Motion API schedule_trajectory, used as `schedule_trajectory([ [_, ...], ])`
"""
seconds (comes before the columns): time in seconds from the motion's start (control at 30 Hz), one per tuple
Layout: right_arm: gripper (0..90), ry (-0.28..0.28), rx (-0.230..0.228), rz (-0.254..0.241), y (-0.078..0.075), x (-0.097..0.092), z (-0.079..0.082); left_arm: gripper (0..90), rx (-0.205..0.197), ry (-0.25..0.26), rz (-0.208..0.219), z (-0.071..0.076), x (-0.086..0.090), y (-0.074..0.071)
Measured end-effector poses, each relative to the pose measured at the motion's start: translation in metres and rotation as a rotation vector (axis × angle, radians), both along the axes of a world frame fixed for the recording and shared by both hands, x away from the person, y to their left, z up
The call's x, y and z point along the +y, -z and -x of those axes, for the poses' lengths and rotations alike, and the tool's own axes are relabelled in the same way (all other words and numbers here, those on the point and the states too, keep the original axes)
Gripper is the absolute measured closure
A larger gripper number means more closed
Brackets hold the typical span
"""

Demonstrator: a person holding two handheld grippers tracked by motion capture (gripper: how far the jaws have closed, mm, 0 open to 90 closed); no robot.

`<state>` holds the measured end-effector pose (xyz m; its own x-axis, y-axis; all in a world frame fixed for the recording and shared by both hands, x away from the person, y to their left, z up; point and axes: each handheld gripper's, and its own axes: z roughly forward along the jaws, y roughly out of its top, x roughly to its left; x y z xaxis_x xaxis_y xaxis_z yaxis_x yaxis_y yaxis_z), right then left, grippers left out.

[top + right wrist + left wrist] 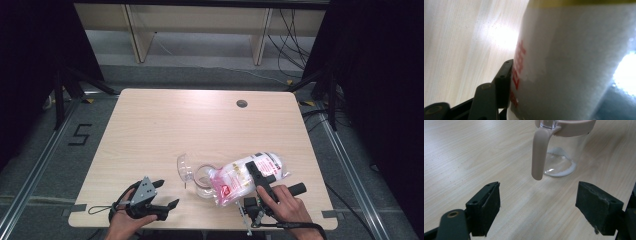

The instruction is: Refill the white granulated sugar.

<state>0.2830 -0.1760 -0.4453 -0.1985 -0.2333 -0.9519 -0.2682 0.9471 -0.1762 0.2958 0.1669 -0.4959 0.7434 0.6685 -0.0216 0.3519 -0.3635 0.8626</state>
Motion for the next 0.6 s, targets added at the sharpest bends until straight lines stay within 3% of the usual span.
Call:
schedule_trajectory([
  [0.07, 45.2, 0.002, -0.01, 0.043, -0.0031, 0.0004, -0.0009, 19.3, 0.0, -0.013, 0.002, -0.0007, 0.001, 0.0003],
  [0.2, 45.3, 0.004, -0.023, 0.052, -0.0018, -0.0015, -0.0004, 19.2, -0.006, -0.008, -0.011, -0.0027, 0.0027, 0.0014],
  [0.3, 45.5, -0.005, -0.037, 0.082, -0.0036, -0.0021, -0.0017, 19.3, -0.004, -0.006, 0.011, -0.0009, -0.0014, 0.0024],
  [0.33, 45.5, 0.003, -0.033, 0.07, -0.0025, -0.0032, -0.0017, 19.3, 0.004, -0.007, -0.001, 0.0, -0.0014, 0.0016],
  [0.4, 45.5, -0.011, -0.051, 0.134, -0.0067, -0.0023, -0.0018, 19.2, 0.006, -0.003, -0.002, -0.001, -0.0013, 0.0026],
  [0.53, 45.6, -0.02, -0.056, 0.155, -0.0085, -0.0018, -0.0021, 19.2, -0.003, -0.004, -0.015, -0.0015, 0.0006, 0.0018],
  [0.6, 45.7, -0.005, -0.053, 0.139, -0.0073, -0.0021, -0.0016, 19.2, -0.001, -0.006, -0.008, -0.0009, 0.0003, 0.0015],
])
